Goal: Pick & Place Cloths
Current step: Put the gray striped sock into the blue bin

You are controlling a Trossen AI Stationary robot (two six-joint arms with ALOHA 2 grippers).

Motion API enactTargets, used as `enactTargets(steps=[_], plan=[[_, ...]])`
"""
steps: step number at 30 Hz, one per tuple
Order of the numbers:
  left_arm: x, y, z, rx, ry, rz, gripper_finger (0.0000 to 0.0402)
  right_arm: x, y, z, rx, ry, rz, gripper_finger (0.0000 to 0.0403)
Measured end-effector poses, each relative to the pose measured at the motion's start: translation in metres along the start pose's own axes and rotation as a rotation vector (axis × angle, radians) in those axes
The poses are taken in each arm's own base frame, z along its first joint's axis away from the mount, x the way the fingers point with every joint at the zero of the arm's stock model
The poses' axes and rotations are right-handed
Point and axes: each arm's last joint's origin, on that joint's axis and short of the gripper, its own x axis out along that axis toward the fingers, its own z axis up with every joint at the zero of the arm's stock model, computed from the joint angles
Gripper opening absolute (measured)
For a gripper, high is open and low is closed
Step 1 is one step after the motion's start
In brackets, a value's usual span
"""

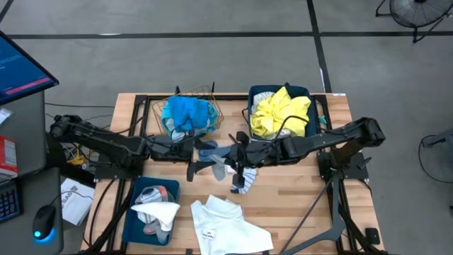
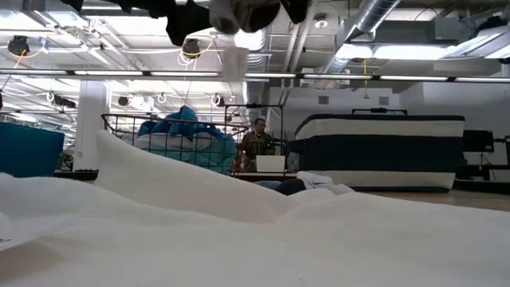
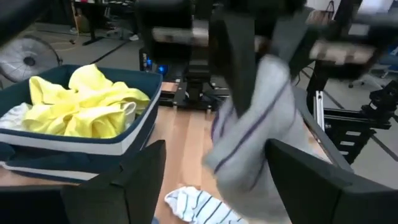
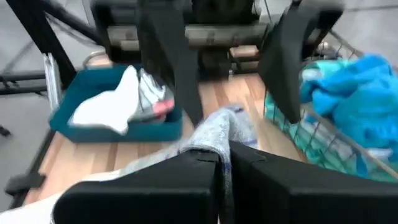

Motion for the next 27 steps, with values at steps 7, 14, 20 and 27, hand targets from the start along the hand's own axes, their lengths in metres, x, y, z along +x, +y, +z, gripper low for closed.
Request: enactTargets(steps=[7, 14, 20, 27], plan=[[0.006, -0.002, -0.005, -0.023, 0.02, -0.017, 0.0178, 0.001, 0.005, 0.002, 0.006, -0.027, 0.051, 0.0], [0.011, -0.005, -0.007, -0.087, 0.046, -0.054, 0.0014, 0.001, 0.012, 0.0, -0.003, -0.021, 0.07, 0.0022], [-0.005, -0.013, 0.005, -0.106, 0.024, -0.098, 0.0001, -0.021, 0.014, 0.0, -0.033, 0.046, 0.081, 0.0068], [-0.033, -0.028, 0.006, -0.167, 0.108, -0.136, 0.0, -0.047, 0.018, 0.003, -0.04, 0.066, 0.108, 0.0126]])
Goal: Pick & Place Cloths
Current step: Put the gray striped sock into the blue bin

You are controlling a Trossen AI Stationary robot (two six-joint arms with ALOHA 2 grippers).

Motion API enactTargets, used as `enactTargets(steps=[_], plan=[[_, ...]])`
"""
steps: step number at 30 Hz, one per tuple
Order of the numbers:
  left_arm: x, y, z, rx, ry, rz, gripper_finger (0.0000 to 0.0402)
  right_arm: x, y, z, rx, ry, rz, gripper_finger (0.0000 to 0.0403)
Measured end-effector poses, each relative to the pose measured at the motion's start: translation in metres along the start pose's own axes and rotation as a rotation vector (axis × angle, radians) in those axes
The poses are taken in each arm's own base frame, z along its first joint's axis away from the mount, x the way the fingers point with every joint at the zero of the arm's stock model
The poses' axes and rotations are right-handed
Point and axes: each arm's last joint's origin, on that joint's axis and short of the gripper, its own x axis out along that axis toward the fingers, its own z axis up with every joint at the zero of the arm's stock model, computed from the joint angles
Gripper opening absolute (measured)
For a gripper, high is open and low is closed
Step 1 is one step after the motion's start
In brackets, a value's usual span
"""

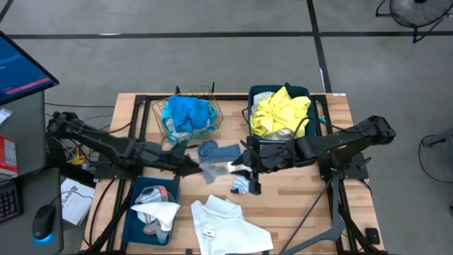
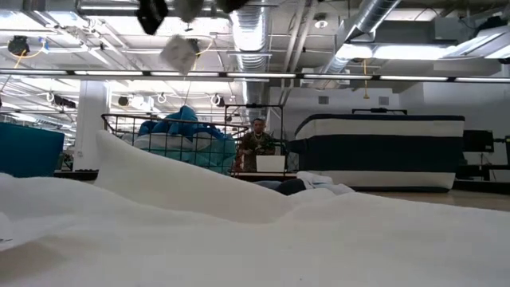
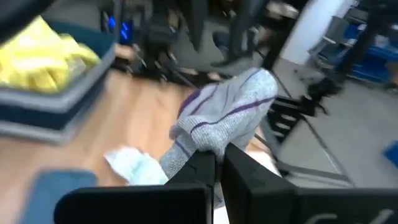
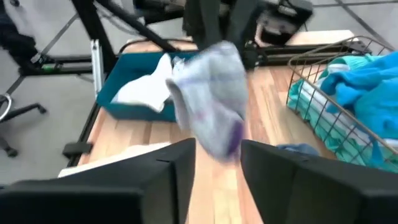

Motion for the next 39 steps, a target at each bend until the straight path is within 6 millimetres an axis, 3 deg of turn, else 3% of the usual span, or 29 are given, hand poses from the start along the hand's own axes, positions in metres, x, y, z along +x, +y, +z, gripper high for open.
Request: enactTargets(steps=[7, 13, 16, 26, 29, 33, 39], plan=[[-0.05, -0.02, -0.024, -0.217, 0.298, -0.081, 0.0, -0.022, 0.01, -0.001, -0.014, 0.022, 0.036, 0.017], [-0.089, -0.029, -0.043, -0.462, 0.574, -0.107, 0.0, -0.023, 0.011, -0.001, -0.007, 0.018, 0.038, 0.0184], [-0.1, -0.031, -0.056, -0.493, 0.708, -0.055, 0.0, -0.02, 0.011, -0.002, -0.008, 0.027, 0.035, 0.0184], [-0.09, -0.047, -0.109, -0.392, 1.11, 0.092, 0.0, -0.002, 0.01, -0.014, -0.016, 0.119, 0.003, 0.0172], [-0.085, -0.047, -0.126, -0.352, 1.166, 0.161, 0.0, 0.013, 0.002, -0.025, 0.016, 0.199, -0.078, 0.0175], [-0.079, -0.049, -0.139, -0.349, 1.247, 0.213, 0.0019, 0.032, -0.009, -0.047, 0.017, 0.378, -0.163, 0.0205], [-0.079, -0.051, -0.141, -0.363, 1.291, 0.189, 0.0099, 0.065, -0.018, -0.083, -0.003, 0.635, -0.157, 0.0282]])
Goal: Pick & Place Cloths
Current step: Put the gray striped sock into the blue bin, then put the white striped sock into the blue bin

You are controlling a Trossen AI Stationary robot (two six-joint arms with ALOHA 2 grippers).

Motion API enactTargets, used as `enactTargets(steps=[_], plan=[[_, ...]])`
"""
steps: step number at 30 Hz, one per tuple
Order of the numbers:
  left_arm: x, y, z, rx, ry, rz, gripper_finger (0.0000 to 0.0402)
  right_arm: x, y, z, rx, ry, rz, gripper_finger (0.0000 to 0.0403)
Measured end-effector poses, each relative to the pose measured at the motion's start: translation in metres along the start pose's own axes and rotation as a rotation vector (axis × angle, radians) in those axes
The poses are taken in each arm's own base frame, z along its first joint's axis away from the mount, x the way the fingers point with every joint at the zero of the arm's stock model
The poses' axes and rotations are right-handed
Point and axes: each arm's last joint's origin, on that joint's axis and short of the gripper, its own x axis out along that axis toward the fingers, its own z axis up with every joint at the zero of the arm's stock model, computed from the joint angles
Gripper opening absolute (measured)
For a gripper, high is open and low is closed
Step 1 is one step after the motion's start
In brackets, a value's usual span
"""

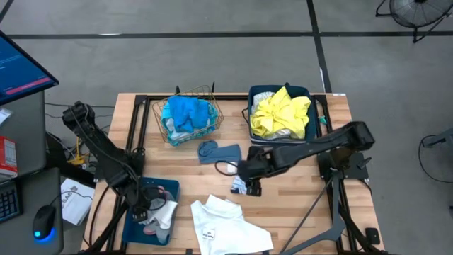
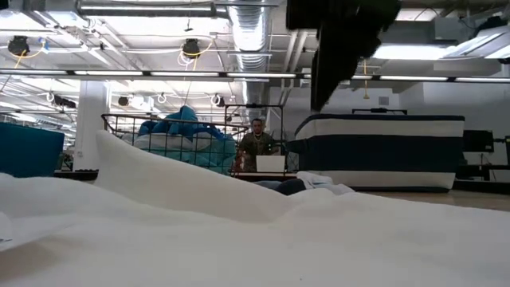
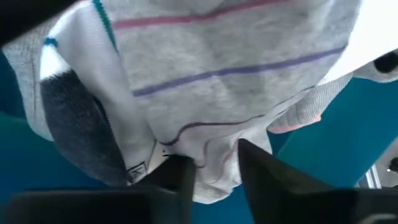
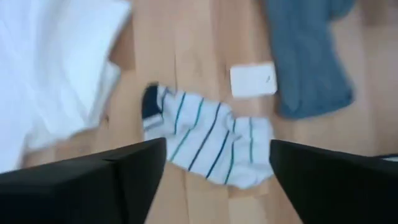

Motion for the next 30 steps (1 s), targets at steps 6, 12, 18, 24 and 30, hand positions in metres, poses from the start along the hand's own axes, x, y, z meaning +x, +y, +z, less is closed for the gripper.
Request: enactTargets(steps=[6, 12, 18, 24, 30], plan=[[-0.001, -0.001, 0.0, 0.003, -0.009, -0.013, 0.0201, 0.053, -0.003, -0.004, -0.002, 0.139, -0.03, 0.0342], [-0.002, -0.002, -0.002, -0.062, 0.085, -0.045, 0.0279, 0.092, -0.004, -0.012, 0.0, 0.248, -0.053, 0.0362], [-0.006, -0.002, -0.005, -0.099, 0.135, -0.08, 0.0288, 0.106, -0.001, -0.014, -0.001, 0.265, -0.052, 0.0292], [-0.023, 0.001, -0.009, -0.117, 0.122, -0.176, 0.0272, 0.104, 0.0, -0.011, 0.016, 0.229, -0.031, 0.0098], [-0.048, 0.01, -0.011, -0.11, -0.114, -0.293, 0.0257, 0.082, -0.009, -0.004, 0.074, 0.173, -0.035, 0.0025]])
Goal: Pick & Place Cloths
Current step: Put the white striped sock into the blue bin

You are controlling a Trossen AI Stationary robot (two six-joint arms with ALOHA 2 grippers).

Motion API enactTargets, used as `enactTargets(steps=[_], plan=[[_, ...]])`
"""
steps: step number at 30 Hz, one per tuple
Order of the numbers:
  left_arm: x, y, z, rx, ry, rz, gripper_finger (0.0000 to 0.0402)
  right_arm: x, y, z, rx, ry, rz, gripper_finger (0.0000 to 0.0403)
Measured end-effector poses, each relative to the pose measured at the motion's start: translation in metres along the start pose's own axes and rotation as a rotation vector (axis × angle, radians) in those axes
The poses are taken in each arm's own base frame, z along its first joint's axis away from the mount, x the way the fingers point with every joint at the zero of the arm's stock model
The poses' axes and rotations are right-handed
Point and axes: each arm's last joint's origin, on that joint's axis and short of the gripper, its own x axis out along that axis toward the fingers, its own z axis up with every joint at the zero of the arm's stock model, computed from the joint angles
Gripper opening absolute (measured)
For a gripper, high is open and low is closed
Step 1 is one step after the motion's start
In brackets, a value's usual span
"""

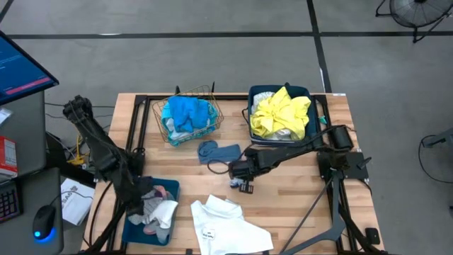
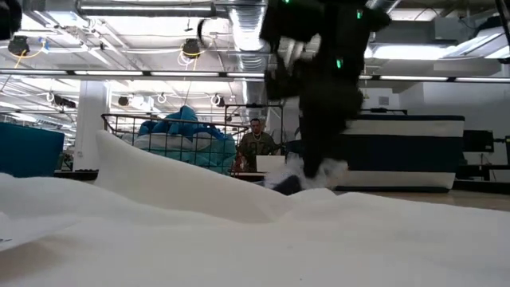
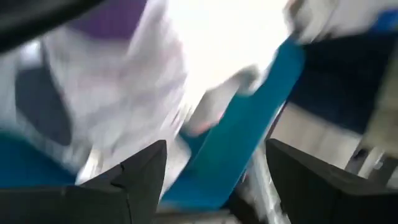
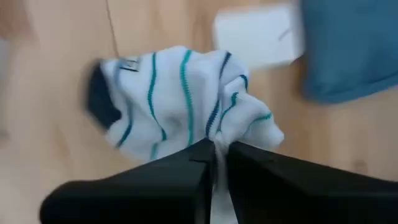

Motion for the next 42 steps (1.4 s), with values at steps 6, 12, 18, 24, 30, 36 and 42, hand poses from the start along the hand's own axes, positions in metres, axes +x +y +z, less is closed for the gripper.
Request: enactTargets(steps=[6, 12, 18, 24, 30, 36, 42], plan=[[-0.033, -0.003, 0.007, 0.102, -0.433, -0.193, 0.0255, -0.051, -0.009, 0.008, 0.073, -0.176, 0.056, 0.0008], [-0.055, -0.009, 0.02, 0.275, -1.058, -0.082, 0.0256, -0.099, -0.016, 0.016, 0.16, -0.407, 0.125, 0.0007], [-0.061, -0.027, 0.042, 0.45, -1.359, 0.216, 0.0266, -0.125, -0.022, 0.018, 0.226, -0.525, 0.181, 0.0006], [-0.048, -0.035, 0.08, 0.497, -1.331, 0.26, 0.0286, -0.139, -0.027, 0.021, 0.253, -0.567, 0.196, 0.0005], [-0.023, -0.041, 0.128, 0.593, -1.297, 0.268, 0.0291, -0.137, -0.017, 0.027, 0.249, -0.595, 0.222, 0.0005], [-0.006, -0.036, 0.159, 0.622, -1.279, 0.259, 0.029, -0.137, -0.011, 0.029, 0.24, -0.621, 0.248, 0.0005], [0.01, -0.029, 0.179, 0.624, -1.214, 0.175, 0.029, -0.141, -0.007, 0.035, 0.199, -0.708, 0.263, 0.0005]])
